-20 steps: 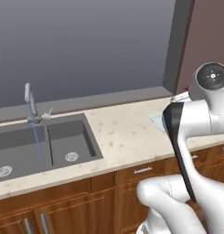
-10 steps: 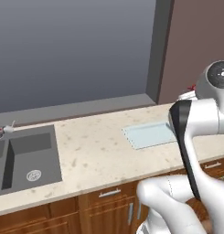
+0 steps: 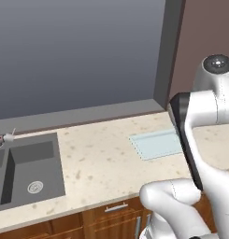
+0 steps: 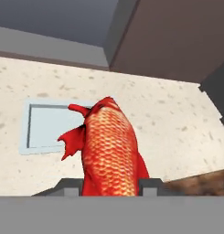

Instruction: Take the fish out of the fridge, briefly rinse it in the sink, and place it on the tray next to the sink.

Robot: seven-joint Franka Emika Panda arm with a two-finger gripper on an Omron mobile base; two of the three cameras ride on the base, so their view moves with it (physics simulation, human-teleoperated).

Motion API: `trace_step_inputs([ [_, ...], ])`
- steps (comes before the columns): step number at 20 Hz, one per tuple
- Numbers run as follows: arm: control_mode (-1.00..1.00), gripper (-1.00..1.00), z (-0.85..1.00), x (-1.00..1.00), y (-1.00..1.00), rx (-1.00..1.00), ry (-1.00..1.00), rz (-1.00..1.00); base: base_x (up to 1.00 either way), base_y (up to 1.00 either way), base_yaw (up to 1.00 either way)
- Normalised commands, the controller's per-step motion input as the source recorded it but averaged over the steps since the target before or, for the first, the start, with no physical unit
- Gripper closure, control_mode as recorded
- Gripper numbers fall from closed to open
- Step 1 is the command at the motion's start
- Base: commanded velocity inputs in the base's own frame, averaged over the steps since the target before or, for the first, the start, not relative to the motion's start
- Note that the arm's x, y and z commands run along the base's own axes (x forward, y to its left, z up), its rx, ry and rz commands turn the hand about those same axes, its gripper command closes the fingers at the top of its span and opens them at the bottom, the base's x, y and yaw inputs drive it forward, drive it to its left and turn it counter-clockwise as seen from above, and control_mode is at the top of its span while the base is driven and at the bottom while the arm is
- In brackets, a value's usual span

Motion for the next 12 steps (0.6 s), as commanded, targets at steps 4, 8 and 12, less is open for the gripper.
trace_step_inputs([
  [4,-1.0,1.0,-0.29,0.72,-0.03,0.3,0.6,0.0,0.0,0.0,0.0],
  [8,-1.0,1.0,-0.49,0.64,-0.02,0.19,0.17,0.0,0.0,0.0,0.0],
  [12,-1.0,1.0,-0.73,0.63,-0.18,0.13,0.01,0.0,0.0,0.0,0.0],
])
